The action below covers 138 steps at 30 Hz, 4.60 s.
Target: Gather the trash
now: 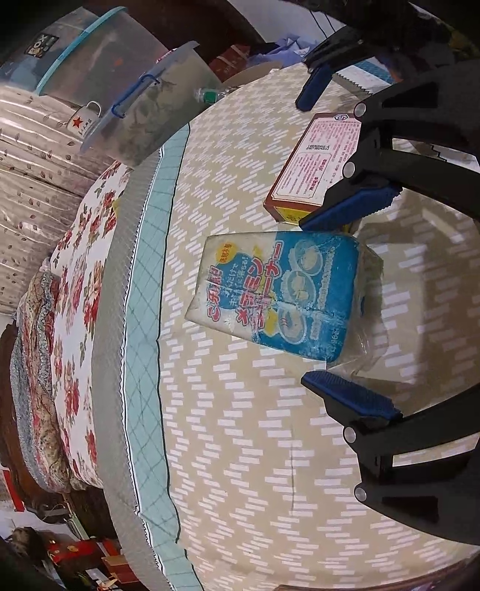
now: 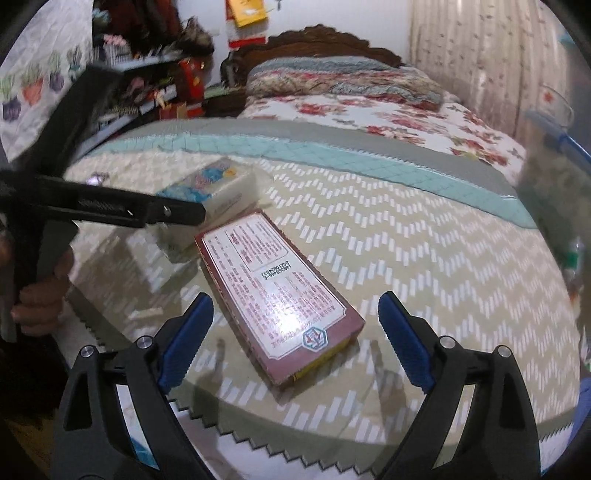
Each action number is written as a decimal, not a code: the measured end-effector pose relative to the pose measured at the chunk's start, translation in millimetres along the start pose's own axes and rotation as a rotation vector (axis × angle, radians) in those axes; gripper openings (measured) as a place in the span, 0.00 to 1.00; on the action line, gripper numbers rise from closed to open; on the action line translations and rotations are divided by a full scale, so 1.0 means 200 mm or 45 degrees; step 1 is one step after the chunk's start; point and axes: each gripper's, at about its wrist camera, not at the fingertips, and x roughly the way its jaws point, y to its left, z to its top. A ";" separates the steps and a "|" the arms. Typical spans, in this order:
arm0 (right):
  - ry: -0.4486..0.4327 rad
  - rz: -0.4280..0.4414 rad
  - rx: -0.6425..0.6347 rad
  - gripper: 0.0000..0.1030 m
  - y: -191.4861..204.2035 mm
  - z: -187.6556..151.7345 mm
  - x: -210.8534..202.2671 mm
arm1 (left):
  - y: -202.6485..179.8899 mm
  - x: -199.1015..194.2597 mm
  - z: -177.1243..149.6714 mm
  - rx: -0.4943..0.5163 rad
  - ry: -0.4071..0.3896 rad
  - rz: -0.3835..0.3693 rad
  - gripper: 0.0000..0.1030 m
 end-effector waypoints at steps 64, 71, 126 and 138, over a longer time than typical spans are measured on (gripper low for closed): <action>-0.151 -0.269 0.546 0.59 -0.44 -0.23 -0.23 | -0.72 0.10 0.06 0.371 -0.011 -0.190 0.56; -0.239 -0.402 0.828 0.59 -0.84 -0.42 -0.42 | -1.25 0.21 0.16 0.586 0.013 -0.322 0.56; -0.369 -0.323 1.095 0.74 -0.93 -0.54 -0.58 | -1.27 0.24 0.21 0.538 -0.063 -0.138 0.78; -0.374 -0.320 1.000 0.74 -0.66 -0.42 -0.57 | -1.04 0.03 0.13 0.476 -0.166 -0.103 0.86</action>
